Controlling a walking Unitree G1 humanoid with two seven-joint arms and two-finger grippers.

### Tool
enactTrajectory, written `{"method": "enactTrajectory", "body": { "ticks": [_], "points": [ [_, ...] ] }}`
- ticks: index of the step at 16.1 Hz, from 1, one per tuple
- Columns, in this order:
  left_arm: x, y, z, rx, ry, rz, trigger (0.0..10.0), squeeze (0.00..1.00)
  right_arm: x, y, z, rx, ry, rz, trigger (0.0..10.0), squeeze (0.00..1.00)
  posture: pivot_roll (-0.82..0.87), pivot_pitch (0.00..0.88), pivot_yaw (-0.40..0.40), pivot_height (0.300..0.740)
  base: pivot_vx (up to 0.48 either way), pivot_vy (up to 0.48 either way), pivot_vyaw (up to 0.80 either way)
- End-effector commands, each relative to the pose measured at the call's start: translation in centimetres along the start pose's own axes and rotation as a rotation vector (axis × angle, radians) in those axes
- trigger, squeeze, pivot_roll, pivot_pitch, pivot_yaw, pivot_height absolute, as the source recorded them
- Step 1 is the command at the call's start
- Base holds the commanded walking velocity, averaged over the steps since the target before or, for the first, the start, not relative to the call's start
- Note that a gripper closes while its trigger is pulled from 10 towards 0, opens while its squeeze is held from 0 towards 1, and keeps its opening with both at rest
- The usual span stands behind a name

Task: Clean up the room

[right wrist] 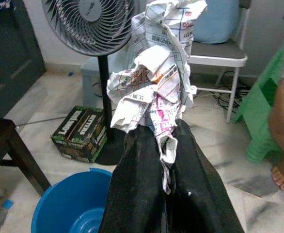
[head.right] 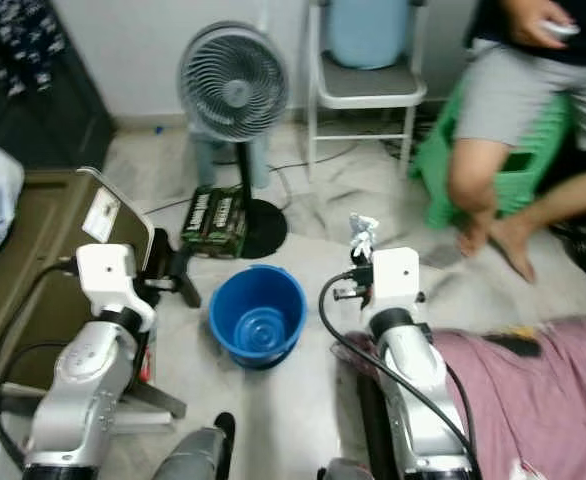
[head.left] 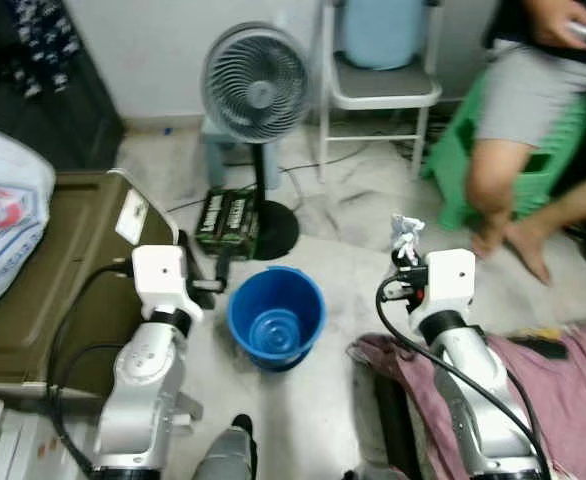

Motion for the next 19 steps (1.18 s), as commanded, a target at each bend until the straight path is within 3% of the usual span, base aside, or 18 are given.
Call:
{"method": "enactTrajectory", "body": {
  "ticks": [1,3,11,19],
  "points": [
    [0.55,0.19,-0.10,0.008,-0.009,0.012,10.0,0.00,0.22,0.02,-0.03,0.001,-0.003,0.002,10.0,0.00,-0.05,0.110,-0.023,0.740,0.000,0.000,0.80],
    [0.50,0.22,-0.17,0.011,-0.007,0.009,10.0,0.00,0.22,0.05,-0.04,0.002,-0.003,0.002,10.0,0.00,-0.05,0.108,-0.022,0.740,0.000,0.000,0.80],
    [0.94,-0.20,0.26,0.006,-0.008,0.042,10.0,0.00,-0.04,-0.80,0.28,-0.002,-0.013,-0.015,10.0,0.00,-0.04,0.132,-0.016,0.740,0.000,0.000,-0.09],
    [0.38,0.26,-0.22,0.036,-0.014,0.007,10.0,0.00,0.74,-0.89,0.66,-0.017,0.000,0.014,10.0,0.00,-0.04,0.149,-0.026,0.740,0.000,0.000,0.00]
  ]
}}
Point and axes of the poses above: a point about 5 cm out from each wrist's last joint towards the gripper, its own y axis pointing back from the gripper into the wrist, its own z axis along the axis of the wrist's last joint, x = y × z, the point moved 5 cm from there along -y, pointing out of the wrist towards the gripper, and after that the axes turned 14 degrees about y, right-handed, at the moved point
